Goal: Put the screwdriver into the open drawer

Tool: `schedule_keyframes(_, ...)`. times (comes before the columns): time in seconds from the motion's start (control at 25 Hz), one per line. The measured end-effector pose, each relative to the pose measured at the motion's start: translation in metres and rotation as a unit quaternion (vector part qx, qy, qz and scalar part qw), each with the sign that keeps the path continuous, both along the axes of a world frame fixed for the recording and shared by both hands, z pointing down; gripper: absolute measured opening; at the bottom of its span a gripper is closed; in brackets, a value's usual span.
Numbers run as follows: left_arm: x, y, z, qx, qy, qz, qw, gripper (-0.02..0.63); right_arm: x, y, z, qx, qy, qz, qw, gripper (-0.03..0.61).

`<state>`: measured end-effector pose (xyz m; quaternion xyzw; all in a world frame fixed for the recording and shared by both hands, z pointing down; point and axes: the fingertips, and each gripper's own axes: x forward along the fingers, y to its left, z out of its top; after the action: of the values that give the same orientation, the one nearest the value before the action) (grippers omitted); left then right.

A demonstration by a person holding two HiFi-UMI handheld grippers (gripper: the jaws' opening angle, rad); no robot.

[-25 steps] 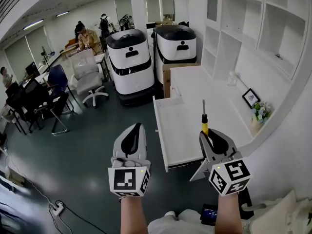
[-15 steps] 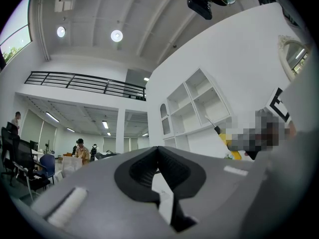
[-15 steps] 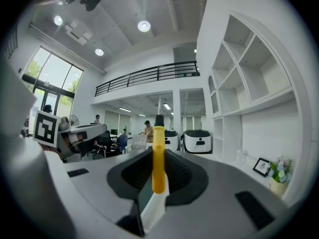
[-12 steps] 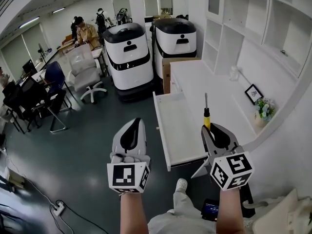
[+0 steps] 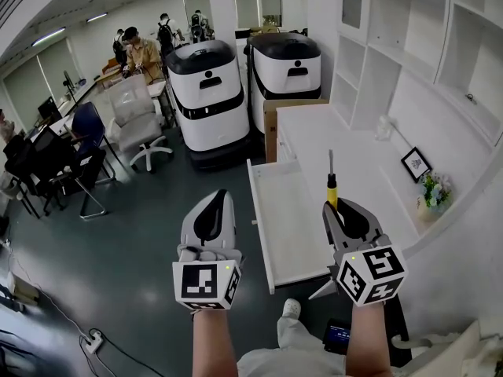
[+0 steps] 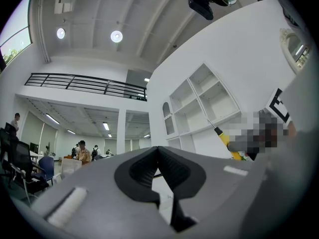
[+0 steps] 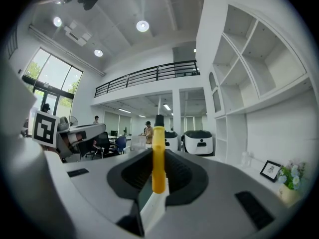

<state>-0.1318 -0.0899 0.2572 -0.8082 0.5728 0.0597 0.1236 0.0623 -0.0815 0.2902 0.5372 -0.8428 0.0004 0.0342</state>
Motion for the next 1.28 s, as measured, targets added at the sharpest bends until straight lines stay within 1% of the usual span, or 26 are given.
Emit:
schedule_keyframes(0.48, 0.012, -0.095, 0.018, -0.020, -0.007, -0.009, 0.9997, 0.009, -0.003, -0.105, 0.012, -0.018, 0.004, -0.027, 0.999, 0.078)
schedule_keyframes(0.8, 0.026, -0.159, 0.036, -0.047, -0.002, -0.019, 0.9987, 0.009, 0.012, -0.161, 0.027, -0.042, 0.008, -0.035, 0.999, 0.078)
schedule_keyframes(1.08, 0.031, -0.193, 0.056, -0.070, -0.007, -0.033, 0.9970, 0.009, 0.023, -0.194, 0.050, -0.070, 0.005, -0.042, 0.997, 0.078)
schedule_keyframes(1.28, 0.029, -0.206, 0.071, -0.087, -0.008, -0.036, 0.9955, 0.009, 0.020, -0.209, 0.069, -0.093, 0.000, -0.047, 0.995, 0.078)
